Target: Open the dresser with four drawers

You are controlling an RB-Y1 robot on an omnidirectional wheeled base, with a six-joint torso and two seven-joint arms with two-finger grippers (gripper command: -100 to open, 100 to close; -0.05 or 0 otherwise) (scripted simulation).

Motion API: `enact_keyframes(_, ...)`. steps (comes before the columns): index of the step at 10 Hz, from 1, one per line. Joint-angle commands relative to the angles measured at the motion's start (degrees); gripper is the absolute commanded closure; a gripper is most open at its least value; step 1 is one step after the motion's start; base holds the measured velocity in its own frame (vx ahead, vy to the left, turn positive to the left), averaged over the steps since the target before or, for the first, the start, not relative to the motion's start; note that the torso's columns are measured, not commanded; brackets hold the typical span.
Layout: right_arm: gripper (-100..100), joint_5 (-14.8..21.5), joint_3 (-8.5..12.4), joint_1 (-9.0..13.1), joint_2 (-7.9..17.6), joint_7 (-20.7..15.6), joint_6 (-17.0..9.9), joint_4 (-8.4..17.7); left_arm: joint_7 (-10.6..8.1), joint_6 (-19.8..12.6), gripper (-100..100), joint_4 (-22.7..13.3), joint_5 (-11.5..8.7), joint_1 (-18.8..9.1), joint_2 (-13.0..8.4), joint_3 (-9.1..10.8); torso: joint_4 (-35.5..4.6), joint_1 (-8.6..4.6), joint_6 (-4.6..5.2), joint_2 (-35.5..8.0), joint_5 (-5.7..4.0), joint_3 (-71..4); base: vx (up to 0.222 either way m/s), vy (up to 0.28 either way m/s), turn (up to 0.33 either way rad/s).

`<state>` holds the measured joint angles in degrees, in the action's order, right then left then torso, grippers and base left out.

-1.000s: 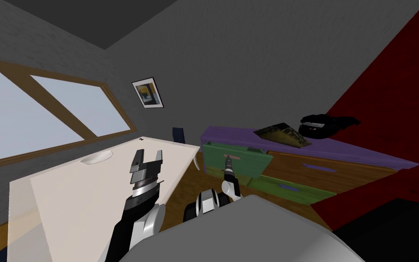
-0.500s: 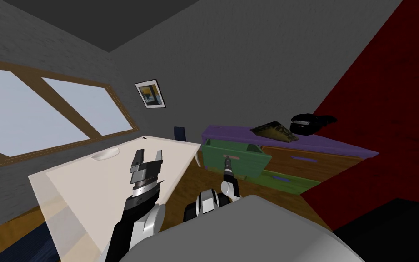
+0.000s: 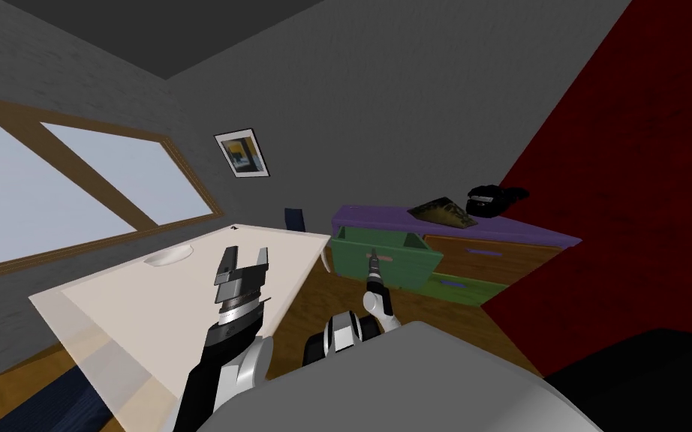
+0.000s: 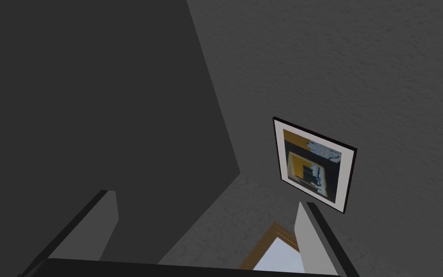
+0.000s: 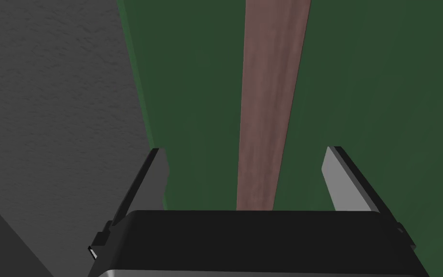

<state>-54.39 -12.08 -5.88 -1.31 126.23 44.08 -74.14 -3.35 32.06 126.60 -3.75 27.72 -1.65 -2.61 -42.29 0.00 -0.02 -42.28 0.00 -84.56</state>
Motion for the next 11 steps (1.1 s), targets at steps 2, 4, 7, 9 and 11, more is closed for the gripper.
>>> enact_keyframes(2, -100, -2.23, 1.29, 2.6, -0.75, -4.36, -4.32, -2.17, 0.0, 0.0, 0, 0.0, 0.0, 0.0, 0.0, 0.0, -0.01, 0.01, 0.02, -0.05, 0.01, 0.02, -0.047, 0.008, -0.075)
enact_keyframes(4, -100, -3.49, 2.04, 4.04, -1.16, -6.77, -6.72, -3.44, 0.0, 0.0, 0, 0.0, 0.0, 0.0, 0.0, 0.0, 0.0, -0.01, 0.03, -0.02, 0.0, 0.0, -0.045, 0.007, -0.091)
enact_keyframes(7, 0, -3.7, 2.09, 4.28, -1.34, -7.22, -7.08, -3.29, 0.0, 0.0, 0, 0.0, 0.0, 0.0, 0.0, 0.0, -0.06, 0.07, 0.01, -0.05, 0.05, 0.02, -0.02, 0.008, -0.03)
enact_keyframes(9, 0, -3.72, 2.1, 4.21, -1.34, -7.2, -7.09, -3.22, 0.0, 0.0, 0, 0.0, 0.0, 0.0, 0.0, 0.0, -0.03, 0.03, 0.02, -0.03, 0.02, 0.01, 0.0, 0.0, 0.0)
enact_keyframes(11, 0, -3.72, 2.1, 4.19, -1.34, -7.2, -7.1, -3.2, 0.0, 0.0, 0, 0.0, 0.0, 0.0, 0.0, 0.0, -0.01, 0.01, 0.02, -0.03, 0.01, 0.01, 0.0, 0.0, 0.0)
